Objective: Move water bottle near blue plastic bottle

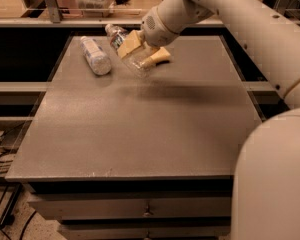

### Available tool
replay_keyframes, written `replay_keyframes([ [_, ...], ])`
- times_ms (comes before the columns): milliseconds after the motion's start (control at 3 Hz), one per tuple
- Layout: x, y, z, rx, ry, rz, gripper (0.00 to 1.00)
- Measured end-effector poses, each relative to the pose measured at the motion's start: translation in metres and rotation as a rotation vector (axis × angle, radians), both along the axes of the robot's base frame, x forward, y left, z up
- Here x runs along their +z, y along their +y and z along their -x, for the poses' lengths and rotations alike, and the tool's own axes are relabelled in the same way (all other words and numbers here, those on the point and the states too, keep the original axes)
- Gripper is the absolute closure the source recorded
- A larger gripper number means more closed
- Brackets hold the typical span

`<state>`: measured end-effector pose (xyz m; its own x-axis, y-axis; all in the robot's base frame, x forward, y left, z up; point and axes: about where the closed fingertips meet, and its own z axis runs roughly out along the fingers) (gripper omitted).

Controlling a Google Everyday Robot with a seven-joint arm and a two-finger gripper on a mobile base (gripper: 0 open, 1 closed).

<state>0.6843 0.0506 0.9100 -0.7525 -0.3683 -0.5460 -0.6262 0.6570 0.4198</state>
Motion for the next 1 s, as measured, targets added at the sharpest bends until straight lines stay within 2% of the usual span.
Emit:
replay_keyframes([
  [333,-0.005,0.011,-0.024,0.000,0.016,-0.028,0.15],
  [667,-0.005,0.032,-0.035,0.027,0.026,-0.064,0.00],
  [1000,-0.005,0.032,-0.035,0.027,0.026,-0.064,0.00],
])
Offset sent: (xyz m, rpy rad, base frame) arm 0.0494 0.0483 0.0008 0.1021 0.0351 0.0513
